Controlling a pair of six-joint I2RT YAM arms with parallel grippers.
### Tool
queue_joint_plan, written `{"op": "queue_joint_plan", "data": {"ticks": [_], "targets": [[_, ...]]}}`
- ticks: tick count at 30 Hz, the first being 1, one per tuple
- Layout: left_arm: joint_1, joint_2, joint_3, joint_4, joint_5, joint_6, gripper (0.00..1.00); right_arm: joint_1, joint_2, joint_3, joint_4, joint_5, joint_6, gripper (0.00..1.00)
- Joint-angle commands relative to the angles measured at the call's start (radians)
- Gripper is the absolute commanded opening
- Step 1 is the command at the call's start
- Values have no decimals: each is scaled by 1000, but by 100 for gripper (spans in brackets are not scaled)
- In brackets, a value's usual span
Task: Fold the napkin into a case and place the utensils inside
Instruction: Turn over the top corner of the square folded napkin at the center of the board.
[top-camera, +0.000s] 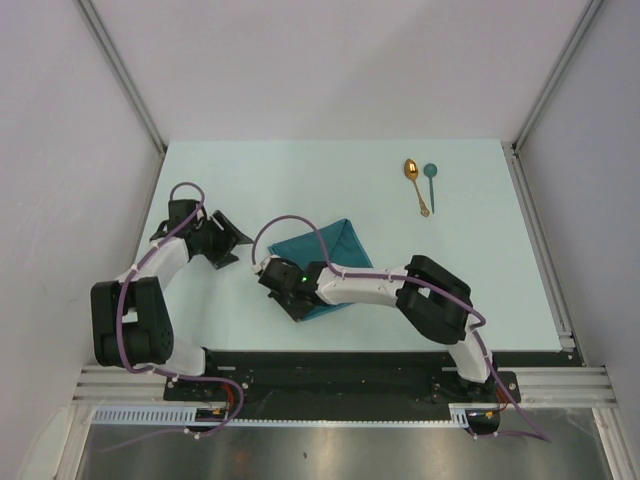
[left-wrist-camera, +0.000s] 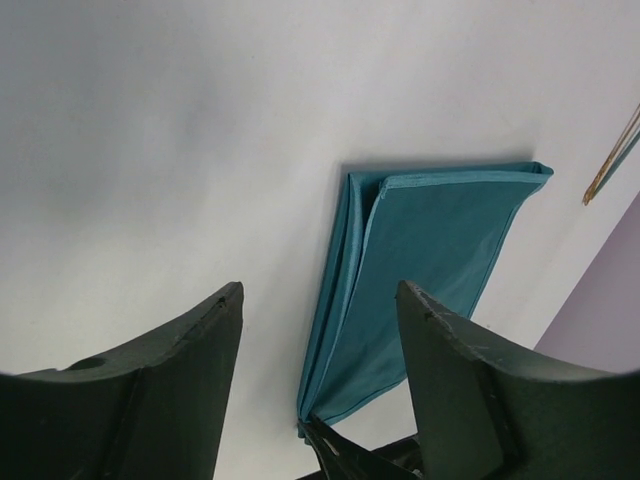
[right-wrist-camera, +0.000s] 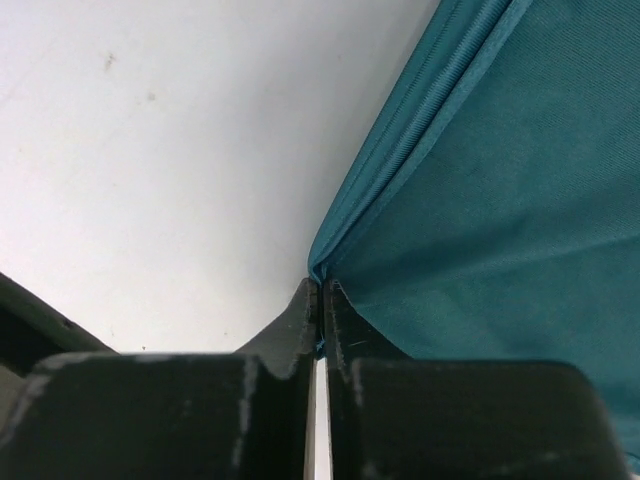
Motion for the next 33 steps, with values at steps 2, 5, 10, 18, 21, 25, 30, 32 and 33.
{"op": "queue_joint_plan", "data": {"ticks": [2, 5, 10, 18, 21, 25, 30, 32, 33], "targets": [[10, -12, -43, 132, 98, 12, 72, -45, 44, -88, 5, -35, -9, 0], [-13, -6, -63, 172, 131, 1, 78, -79, -46, -136, 89, -142, 18, 0], [-72, 61, -20, 172, 152, -10, 79, -123, -152, -191, 214, -293, 64, 0], [-167, 157, 23, 195, 135, -63, 72, -209, -221, -263, 295, -417, 115, 0], [-190, 177, 44, 191, 102, -65, 72, -231, -247, -283, 323, -460, 127, 0], [-219, 207, 76, 182, 83, -71, 71, -257, -255, -306, 347, -500, 146, 0], [-228, 224, 85, 163, 56, -74, 68, -269, -264, -317, 354, -512, 147, 0], [-230, 226, 87, 149, 31, -76, 65, -274, -266, -319, 355, -520, 149, 0], [-228, 226, 90, 142, 23, -79, 64, -275, -266, -319, 357, -523, 150, 0]]}}
